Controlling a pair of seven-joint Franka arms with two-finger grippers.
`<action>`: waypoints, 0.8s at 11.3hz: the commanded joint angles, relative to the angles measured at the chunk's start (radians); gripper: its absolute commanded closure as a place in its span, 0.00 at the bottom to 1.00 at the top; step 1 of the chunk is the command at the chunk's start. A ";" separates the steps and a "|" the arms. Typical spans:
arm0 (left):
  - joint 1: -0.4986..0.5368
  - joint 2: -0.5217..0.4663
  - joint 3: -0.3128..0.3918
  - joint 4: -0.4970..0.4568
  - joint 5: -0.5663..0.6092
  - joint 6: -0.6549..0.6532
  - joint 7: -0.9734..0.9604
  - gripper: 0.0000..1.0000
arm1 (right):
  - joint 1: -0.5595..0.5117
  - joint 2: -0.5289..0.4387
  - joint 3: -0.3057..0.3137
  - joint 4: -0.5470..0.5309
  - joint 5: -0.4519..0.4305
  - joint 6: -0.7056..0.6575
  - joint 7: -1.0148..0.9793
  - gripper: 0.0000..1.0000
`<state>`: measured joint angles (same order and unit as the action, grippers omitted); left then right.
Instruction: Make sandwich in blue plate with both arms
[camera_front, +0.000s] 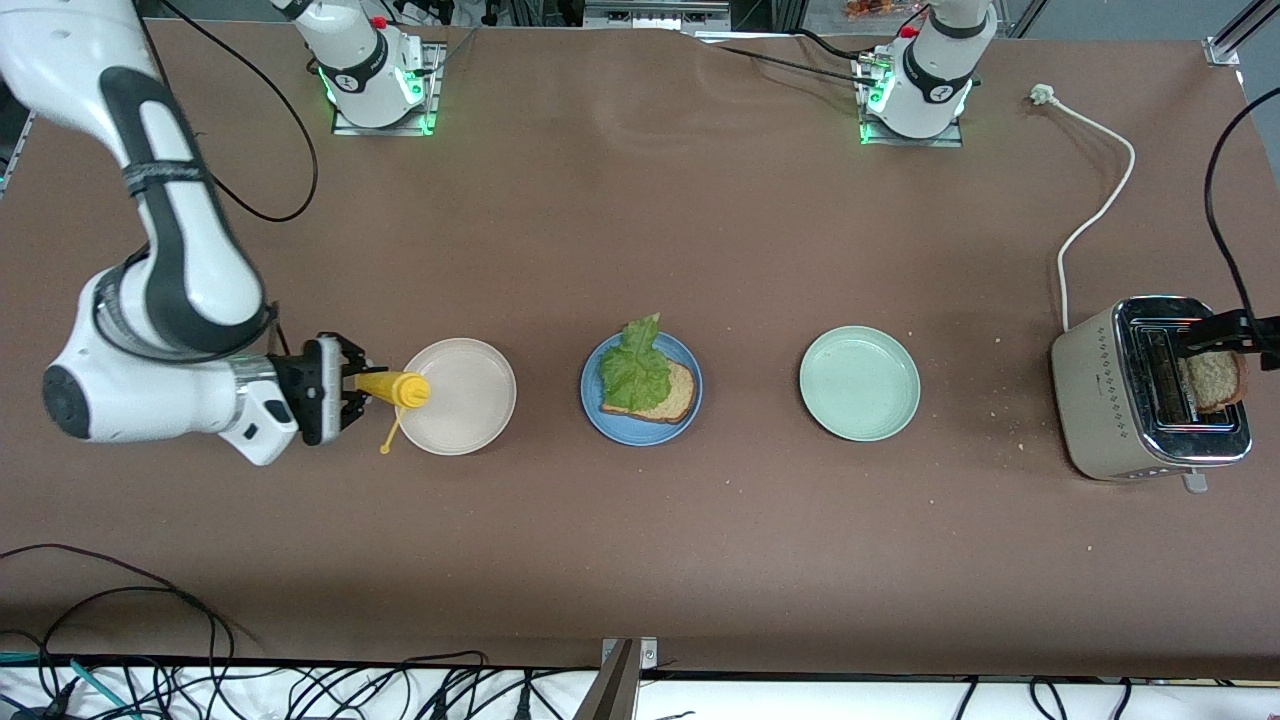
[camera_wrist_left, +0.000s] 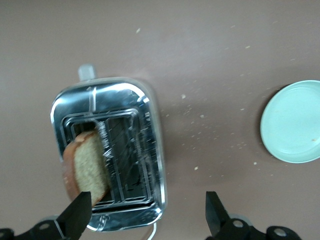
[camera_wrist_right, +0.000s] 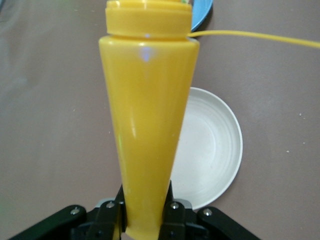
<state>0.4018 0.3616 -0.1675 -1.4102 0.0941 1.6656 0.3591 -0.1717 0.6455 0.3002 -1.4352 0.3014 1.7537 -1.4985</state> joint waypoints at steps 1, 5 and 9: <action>0.112 0.080 -0.010 0.020 -0.013 0.081 0.050 0.00 | -0.139 0.132 0.030 0.096 0.103 -0.101 -0.285 1.00; 0.209 0.158 -0.010 0.020 -0.116 0.108 0.113 0.01 | -0.241 0.273 0.036 0.133 0.159 -0.154 -0.515 1.00; 0.230 0.191 -0.010 0.019 -0.162 0.106 0.073 0.62 | -0.259 0.390 0.037 0.148 0.211 -0.145 -0.653 1.00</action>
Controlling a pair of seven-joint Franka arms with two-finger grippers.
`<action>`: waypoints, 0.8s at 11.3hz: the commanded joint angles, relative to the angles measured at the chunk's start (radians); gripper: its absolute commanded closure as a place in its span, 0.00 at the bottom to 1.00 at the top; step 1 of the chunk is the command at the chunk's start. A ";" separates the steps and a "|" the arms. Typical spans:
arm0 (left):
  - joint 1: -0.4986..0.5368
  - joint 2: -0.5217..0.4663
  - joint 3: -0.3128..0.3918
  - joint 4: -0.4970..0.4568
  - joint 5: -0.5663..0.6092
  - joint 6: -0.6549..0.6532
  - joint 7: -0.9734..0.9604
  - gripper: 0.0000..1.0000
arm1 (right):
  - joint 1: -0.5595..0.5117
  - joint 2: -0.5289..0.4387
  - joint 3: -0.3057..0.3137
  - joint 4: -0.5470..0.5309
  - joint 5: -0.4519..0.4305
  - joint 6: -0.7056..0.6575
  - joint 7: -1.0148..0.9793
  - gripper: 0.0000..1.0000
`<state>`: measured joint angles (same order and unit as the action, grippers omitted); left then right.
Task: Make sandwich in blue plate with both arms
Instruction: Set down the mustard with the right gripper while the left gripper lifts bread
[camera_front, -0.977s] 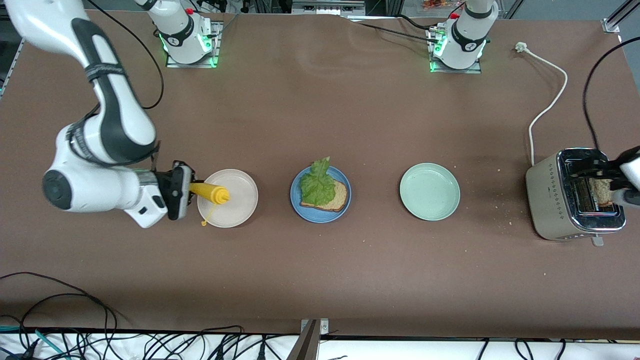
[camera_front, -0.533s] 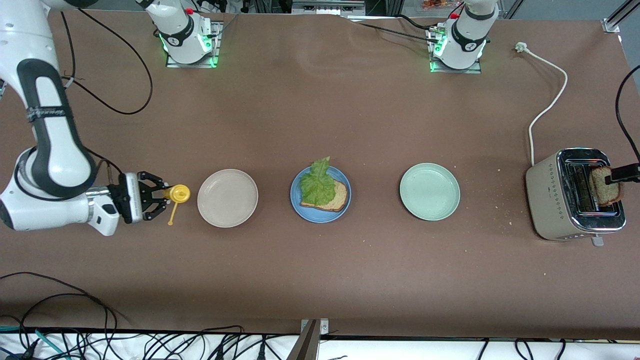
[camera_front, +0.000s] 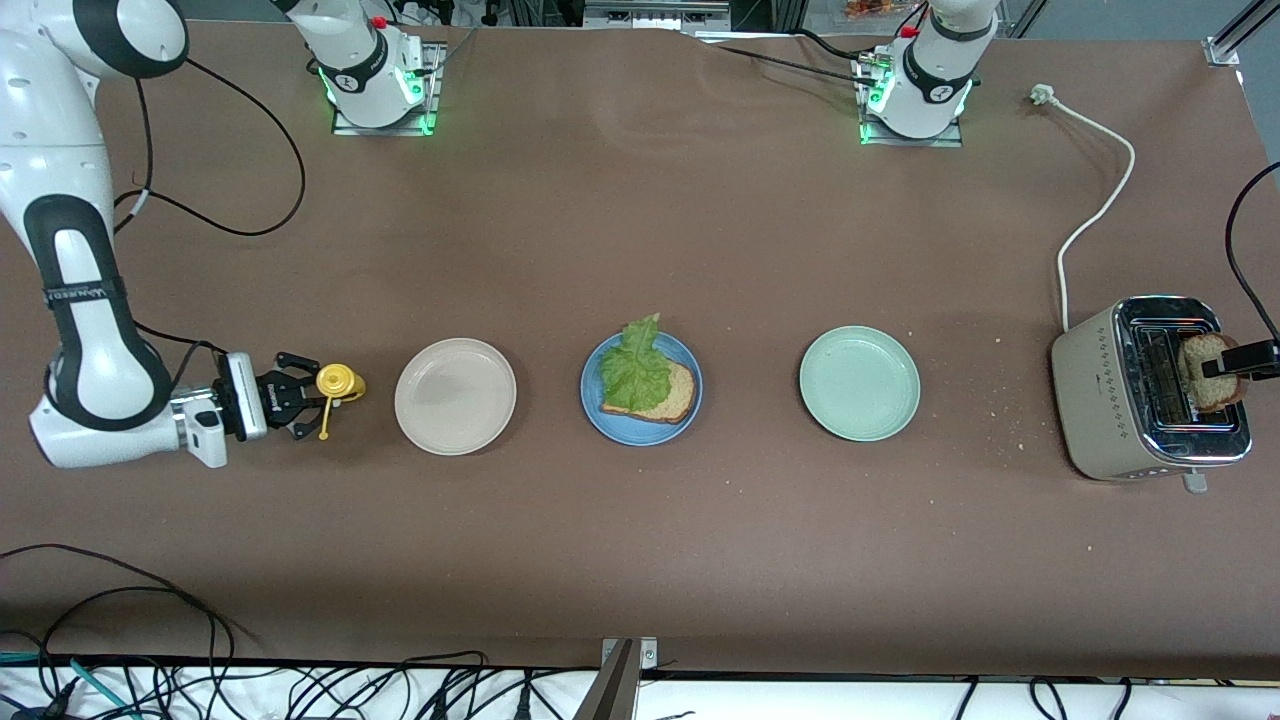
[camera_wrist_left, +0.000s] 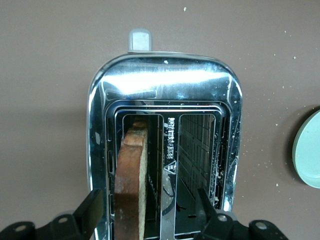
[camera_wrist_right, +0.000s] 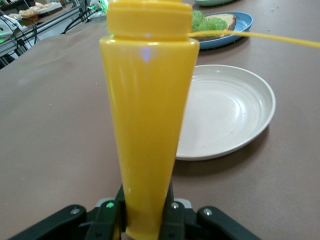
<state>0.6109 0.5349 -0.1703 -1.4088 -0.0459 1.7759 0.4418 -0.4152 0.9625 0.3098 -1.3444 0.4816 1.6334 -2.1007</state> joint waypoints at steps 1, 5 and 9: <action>0.021 0.017 -0.008 0.017 -0.012 -0.006 -0.009 0.77 | -0.016 0.096 0.028 0.079 0.032 -0.018 -0.080 1.00; 0.023 0.017 -0.006 0.014 -0.009 -0.012 -0.011 0.98 | -0.028 0.159 0.066 0.102 0.054 0.008 -0.142 0.97; 0.024 -0.021 -0.008 0.021 -0.005 -0.027 -0.008 0.98 | -0.031 0.179 0.066 0.102 0.121 0.020 -0.208 0.76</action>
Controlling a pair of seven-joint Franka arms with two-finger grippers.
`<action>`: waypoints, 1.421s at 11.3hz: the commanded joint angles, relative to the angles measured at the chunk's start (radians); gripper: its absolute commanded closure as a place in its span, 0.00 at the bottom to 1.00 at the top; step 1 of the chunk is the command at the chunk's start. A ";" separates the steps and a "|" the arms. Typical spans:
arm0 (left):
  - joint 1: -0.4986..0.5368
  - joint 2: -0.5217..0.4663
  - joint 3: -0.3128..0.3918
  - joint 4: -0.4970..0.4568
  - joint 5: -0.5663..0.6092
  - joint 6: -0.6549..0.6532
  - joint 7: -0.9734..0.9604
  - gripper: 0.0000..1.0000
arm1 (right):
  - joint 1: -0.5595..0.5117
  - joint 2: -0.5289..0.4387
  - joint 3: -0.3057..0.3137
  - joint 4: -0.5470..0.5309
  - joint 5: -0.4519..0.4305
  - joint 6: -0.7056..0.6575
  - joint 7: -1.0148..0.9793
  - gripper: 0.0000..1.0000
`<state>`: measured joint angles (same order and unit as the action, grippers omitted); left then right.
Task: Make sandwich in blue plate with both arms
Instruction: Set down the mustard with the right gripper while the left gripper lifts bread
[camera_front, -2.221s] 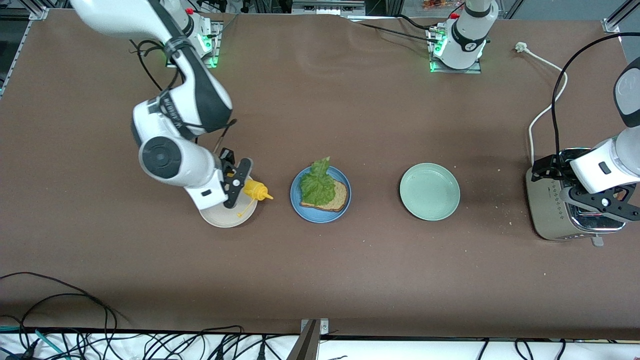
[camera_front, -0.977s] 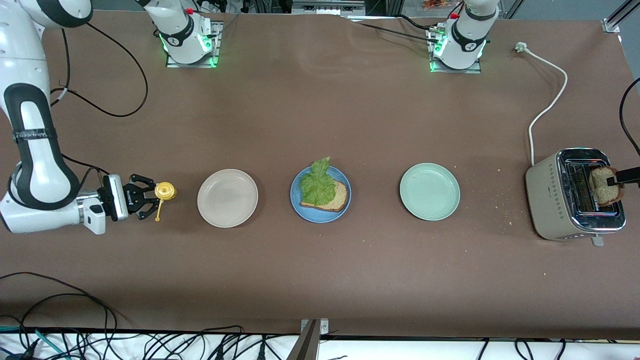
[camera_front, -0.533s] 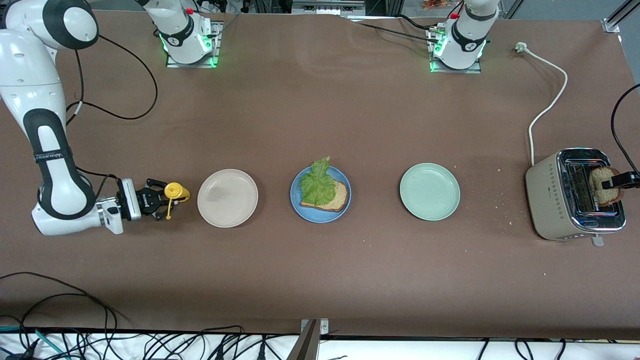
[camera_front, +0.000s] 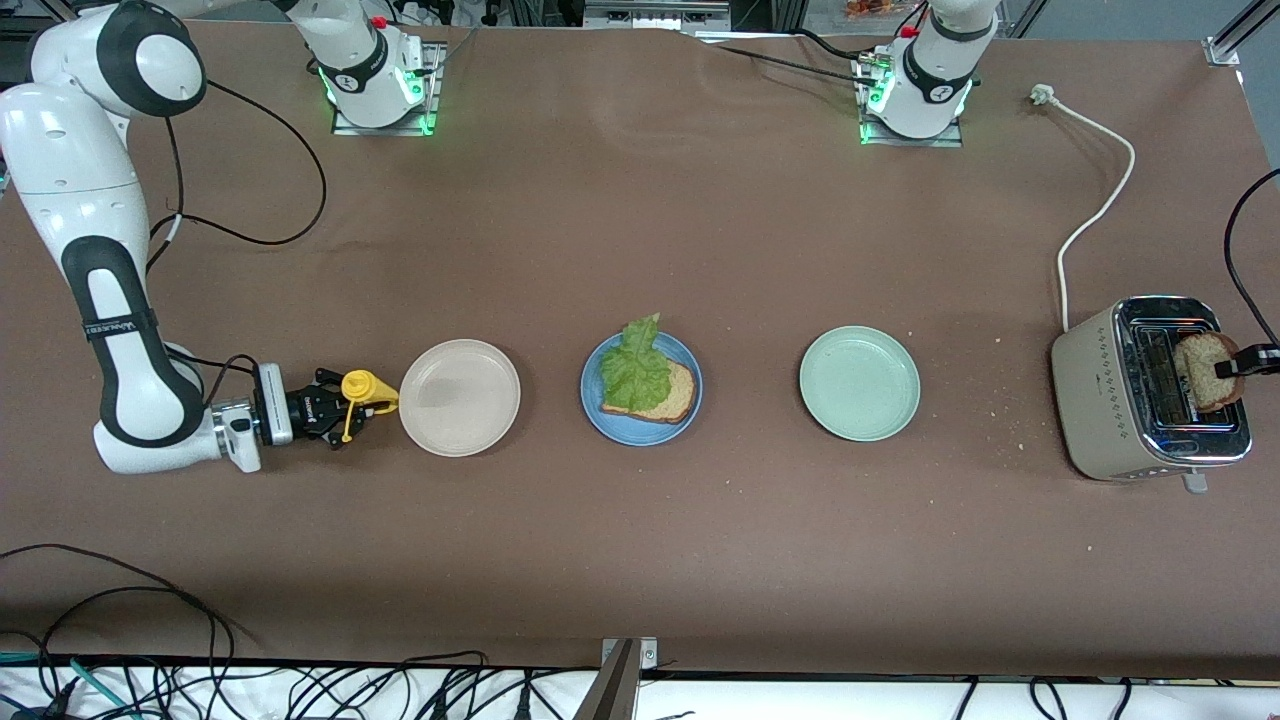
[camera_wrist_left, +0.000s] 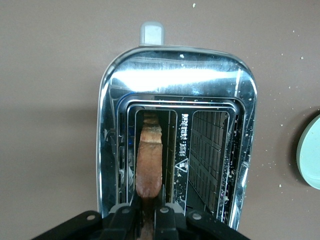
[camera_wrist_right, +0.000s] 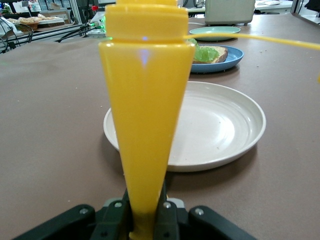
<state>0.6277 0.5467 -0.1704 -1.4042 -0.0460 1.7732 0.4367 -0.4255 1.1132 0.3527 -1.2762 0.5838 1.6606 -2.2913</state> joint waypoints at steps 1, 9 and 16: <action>0.006 -0.054 -0.009 0.016 0.027 -0.038 -0.003 0.98 | -0.021 0.027 0.023 0.034 0.018 -0.007 -0.020 0.44; -0.019 -0.157 -0.108 0.045 0.052 -0.176 -0.004 0.98 | -0.018 0.005 -0.012 0.103 -0.062 -0.010 -0.037 0.00; -0.057 -0.128 -0.438 0.025 -0.062 -0.323 -0.117 0.97 | 0.039 -0.165 -0.181 0.074 -0.110 -0.021 0.092 0.00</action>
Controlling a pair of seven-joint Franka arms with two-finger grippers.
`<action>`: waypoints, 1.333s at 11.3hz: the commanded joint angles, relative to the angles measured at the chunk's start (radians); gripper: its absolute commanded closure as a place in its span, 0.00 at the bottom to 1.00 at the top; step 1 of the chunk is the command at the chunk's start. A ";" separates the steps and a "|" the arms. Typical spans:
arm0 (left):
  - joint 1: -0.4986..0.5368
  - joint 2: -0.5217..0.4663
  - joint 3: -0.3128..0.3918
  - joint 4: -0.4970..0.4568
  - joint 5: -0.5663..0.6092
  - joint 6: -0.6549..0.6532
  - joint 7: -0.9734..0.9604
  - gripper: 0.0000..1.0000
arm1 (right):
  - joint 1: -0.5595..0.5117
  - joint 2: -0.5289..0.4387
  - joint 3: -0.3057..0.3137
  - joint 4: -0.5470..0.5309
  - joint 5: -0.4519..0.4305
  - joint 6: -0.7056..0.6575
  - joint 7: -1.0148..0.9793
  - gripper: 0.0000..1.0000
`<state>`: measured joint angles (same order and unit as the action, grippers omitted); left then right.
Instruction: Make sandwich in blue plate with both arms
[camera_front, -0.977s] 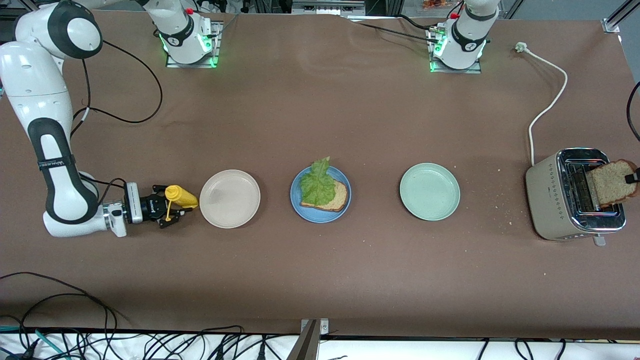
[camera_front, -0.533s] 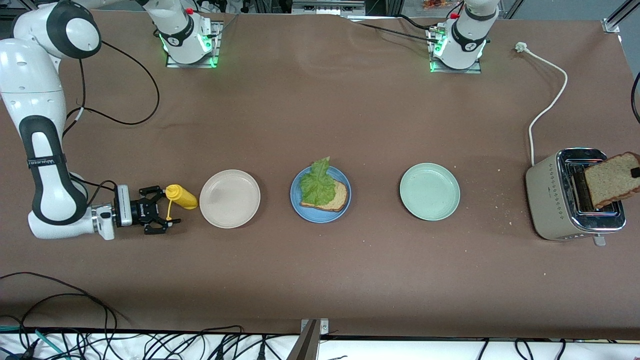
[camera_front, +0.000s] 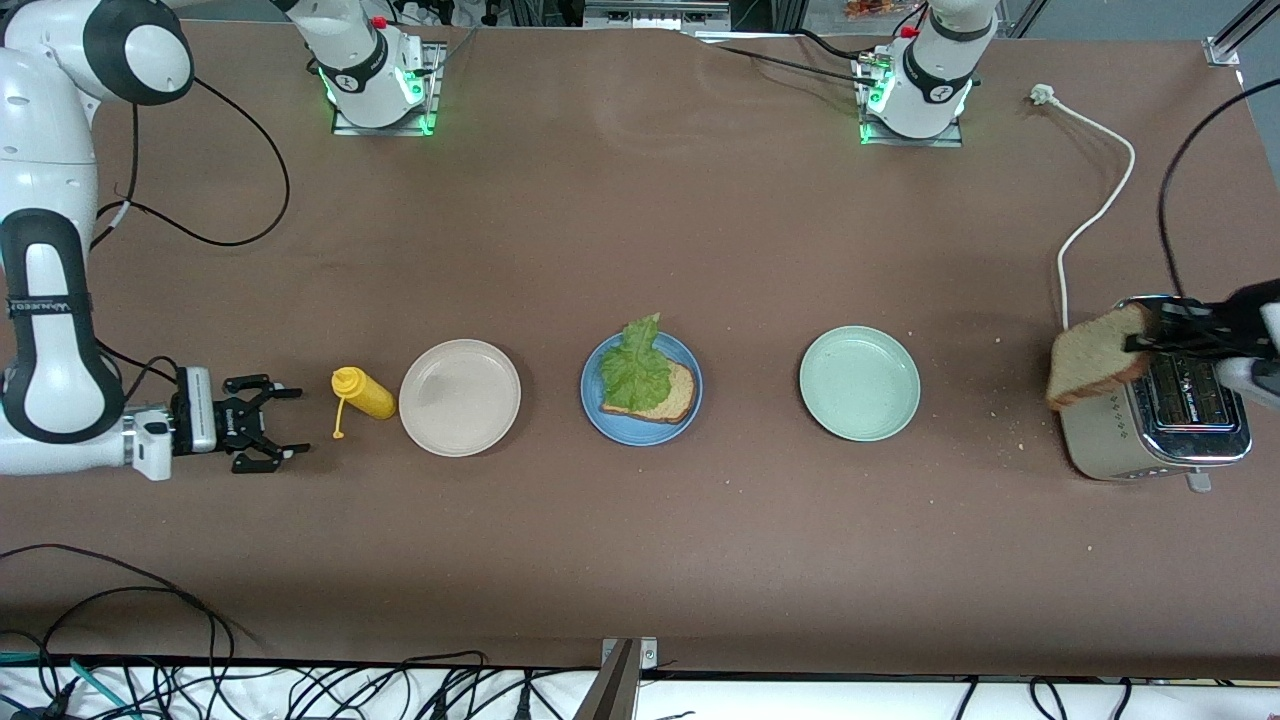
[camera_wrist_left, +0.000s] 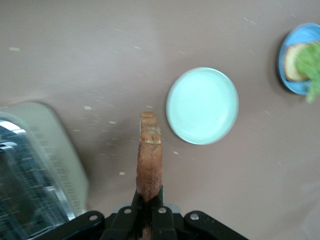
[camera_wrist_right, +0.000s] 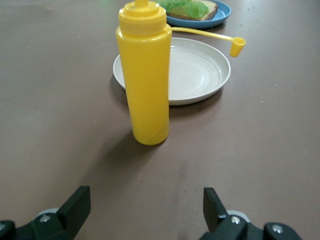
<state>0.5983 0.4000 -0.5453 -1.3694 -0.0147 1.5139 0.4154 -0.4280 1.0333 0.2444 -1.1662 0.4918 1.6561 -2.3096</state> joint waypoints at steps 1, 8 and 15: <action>-0.079 0.022 -0.062 -0.016 -0.166 -0.076 -0.212 0.96 | 0.055 -0.144 -0.106 -0.093 -0.012 -0.015 0.196 0.00; -0.398 0.305 -0.059 -0.005 -0.556 0.148 -0.460 0.94 | 0.149 -0.508 -0.174 -0.309 -0.125 0.025 0.873 0.00; -0.554 0.557 -0.056 -0.004 -0.775 0.491 -0.379 0.94 | 0.325 -0.780 -0.175 -0.428 -0.323 0.042 1.741 0.00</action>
<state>0.0654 0.8451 -0.6063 -1.4064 -0.7365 1.9779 -0.0360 -0.1592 0.3558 0.0850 -1.5100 0.2352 1.6712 -0.8074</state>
